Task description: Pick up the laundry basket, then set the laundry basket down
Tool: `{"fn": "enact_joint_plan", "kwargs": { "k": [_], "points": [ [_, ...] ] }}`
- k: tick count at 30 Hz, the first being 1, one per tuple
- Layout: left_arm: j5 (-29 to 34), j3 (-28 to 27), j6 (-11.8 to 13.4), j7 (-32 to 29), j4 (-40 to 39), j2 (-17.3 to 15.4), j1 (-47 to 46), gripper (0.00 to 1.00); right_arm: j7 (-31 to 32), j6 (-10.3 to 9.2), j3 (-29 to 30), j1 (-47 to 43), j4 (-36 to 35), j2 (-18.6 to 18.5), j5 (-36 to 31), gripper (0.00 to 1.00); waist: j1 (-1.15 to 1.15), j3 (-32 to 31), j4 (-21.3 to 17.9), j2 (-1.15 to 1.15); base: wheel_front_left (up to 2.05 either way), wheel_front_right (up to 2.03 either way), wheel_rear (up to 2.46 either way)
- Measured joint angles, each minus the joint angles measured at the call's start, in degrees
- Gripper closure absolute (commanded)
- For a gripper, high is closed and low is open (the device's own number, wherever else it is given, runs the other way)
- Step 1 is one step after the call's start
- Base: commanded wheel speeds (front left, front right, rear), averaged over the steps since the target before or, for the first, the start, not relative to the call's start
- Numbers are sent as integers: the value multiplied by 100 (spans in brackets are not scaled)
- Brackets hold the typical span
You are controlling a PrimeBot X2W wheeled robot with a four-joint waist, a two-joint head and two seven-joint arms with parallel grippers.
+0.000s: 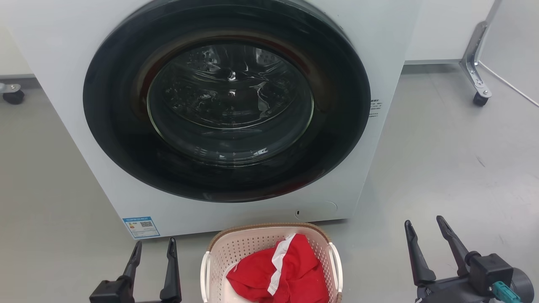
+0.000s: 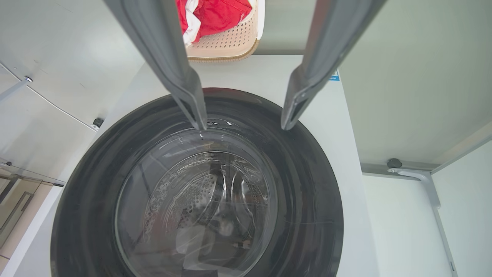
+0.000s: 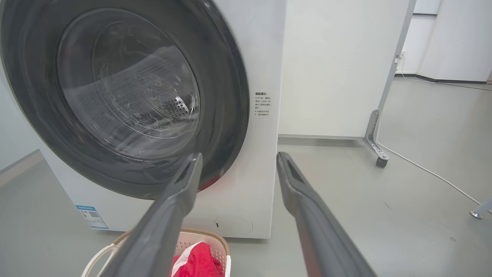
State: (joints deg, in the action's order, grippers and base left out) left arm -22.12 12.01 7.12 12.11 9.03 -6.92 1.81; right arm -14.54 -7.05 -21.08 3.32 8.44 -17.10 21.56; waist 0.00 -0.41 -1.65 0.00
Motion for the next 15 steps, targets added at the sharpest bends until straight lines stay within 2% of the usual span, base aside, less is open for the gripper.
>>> {"fn": "enact_joint_plan", "kwargs": {
  "k": [15],
  "points": [
    [89, -54, 1, -192, -35, 54, 109, 0, 0, -1, 123, -129, -134, 43, -80, 0, 0, 25, -9, 0, 0, 0, 0]
  ]
}}
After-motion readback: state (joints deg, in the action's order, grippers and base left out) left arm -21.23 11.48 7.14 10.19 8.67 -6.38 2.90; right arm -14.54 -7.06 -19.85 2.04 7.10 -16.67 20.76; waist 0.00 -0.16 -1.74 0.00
